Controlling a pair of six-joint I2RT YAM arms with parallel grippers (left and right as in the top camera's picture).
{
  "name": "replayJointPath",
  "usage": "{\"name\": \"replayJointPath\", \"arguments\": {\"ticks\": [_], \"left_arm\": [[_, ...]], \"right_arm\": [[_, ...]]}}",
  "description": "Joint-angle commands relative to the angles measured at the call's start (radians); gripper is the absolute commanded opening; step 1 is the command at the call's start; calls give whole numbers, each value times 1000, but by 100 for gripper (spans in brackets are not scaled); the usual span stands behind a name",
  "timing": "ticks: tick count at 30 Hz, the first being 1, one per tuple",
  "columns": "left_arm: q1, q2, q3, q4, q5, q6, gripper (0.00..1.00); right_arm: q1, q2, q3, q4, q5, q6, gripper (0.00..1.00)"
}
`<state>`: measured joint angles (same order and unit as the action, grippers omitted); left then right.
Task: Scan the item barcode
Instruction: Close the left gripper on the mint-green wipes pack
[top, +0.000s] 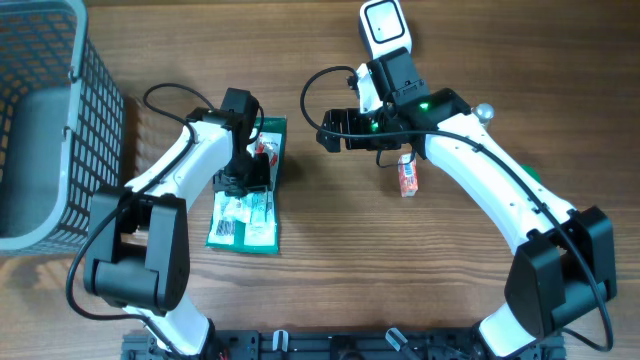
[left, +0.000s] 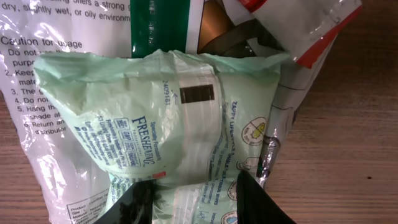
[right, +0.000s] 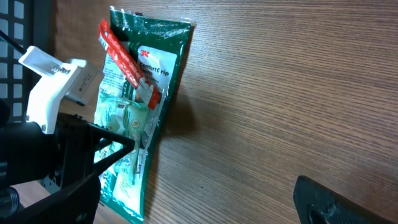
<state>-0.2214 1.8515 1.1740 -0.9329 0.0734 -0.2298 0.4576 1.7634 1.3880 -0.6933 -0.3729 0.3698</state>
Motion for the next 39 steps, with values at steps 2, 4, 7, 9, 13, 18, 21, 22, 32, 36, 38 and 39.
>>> {"name": "replayJointPath", "arguments": {"ticks": [2, 4, 7, 9, 13, 18, 21, 22, 32, 36, 38, 39], "left_arm": [[3, 29, 12, -33, -37, 6, 32], [3, -32, 51, -58, -35, 5, 34], [3, -144, 70, -90, -18, -37, 43], [3, -188, 70, -137, -19, -71, 50], [3, -182, 14, -182, -23, -103, 41], [4, -182, -131, -56, -48, -146, 27], [4, -182, -169, -10, -48, -145, 28], [4, -182, -185, 13, -48, -145, 29], [4, -182, -317, 134, -48, -160, 41], [4, -196, -258, 55, -48, -160, 44], [4, -222, -189, -12, -48, -151, 46], [4, -240, -157, -39, -48, -151, 48]], "right_arm": [[2, 14, -8, 3, 14, 4, 100], [2, 14, -8, 3, 14, 4, 100], [2, 14, -8, 3, 14, 4, 99], [2, 14, -8, 3, 14, 4, 100], [2, 14, -8, 3, 14, 4, 100], [2, 14, -8, 3, 13, 4, 100], [2, 14, -8, 3, 14, 4, 99], [2, 14, -8, 3, 14, 4, 100], [2, 14, -8, 3, 14, 4, 100], [2, 14, -8, 3, 14, 4, 100], [2, 14, -8, 3, 14, 4, 100], [2, 14, -8, 3, 14, 4, 100]]}}
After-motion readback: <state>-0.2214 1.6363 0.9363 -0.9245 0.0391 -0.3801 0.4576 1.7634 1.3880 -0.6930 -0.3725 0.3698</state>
